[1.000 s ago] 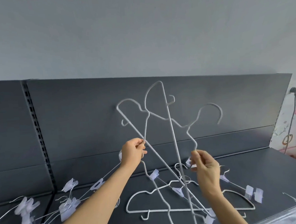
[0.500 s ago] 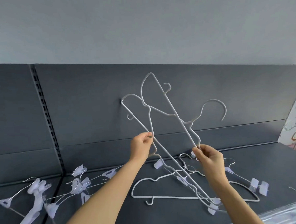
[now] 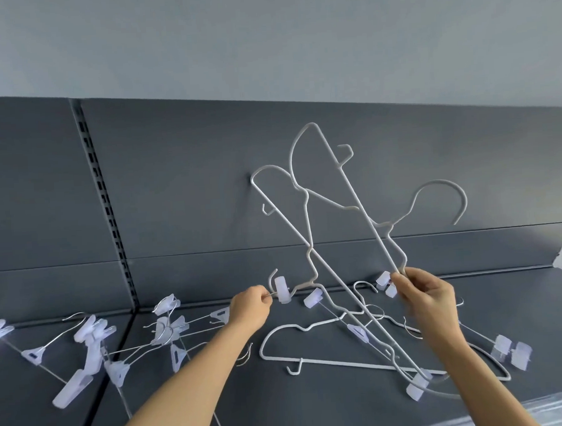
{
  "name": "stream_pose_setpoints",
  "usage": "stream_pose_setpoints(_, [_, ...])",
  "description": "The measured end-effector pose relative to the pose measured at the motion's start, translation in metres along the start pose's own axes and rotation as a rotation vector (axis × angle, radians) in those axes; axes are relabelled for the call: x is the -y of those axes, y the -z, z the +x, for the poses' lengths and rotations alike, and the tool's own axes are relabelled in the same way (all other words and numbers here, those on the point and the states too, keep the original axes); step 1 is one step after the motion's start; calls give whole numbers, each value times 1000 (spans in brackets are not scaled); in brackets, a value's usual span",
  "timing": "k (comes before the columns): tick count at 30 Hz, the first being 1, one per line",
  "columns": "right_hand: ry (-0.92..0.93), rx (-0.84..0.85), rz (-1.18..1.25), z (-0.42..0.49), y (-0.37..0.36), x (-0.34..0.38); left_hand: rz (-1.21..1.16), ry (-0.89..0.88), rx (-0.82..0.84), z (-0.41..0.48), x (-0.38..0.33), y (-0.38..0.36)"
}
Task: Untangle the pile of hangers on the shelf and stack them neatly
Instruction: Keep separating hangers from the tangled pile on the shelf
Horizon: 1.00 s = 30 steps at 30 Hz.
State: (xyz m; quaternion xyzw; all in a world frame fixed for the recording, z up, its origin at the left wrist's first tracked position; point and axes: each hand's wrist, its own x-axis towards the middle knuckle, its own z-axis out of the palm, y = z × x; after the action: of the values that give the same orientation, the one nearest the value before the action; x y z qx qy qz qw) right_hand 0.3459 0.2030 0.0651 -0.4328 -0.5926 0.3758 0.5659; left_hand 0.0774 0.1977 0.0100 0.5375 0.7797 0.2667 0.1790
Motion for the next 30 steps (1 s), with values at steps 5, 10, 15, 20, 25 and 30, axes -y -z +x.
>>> stream_pose_setpoints(5, [-10, 5, 11, 1, 3, -5, -154, -38, -76, 9, 2, 12])
stream_pose_setpoints(10, [-5, -61, 67, 1, 5, -4, -379, -83, -154, 9, 1, 17])
stream_pose_setpoints(15, [28, -60, 43, 2, -4, -3, -471, -93, -130, 9, -5, 18])
stream_pose_setpoints(20, [90, 25, -105, -6, -16, -8, -476, -107, -134, 9, -16, 23])
stream_pose_setpoints(25, [58, -10, -99, -7, 0, -7, -400, -126, -118, 14, -8, 33])
stream_pose_setpoints(30, [105, -124, -12, 3, 31, 19, -316, -132, -84, 17, -3, 18])
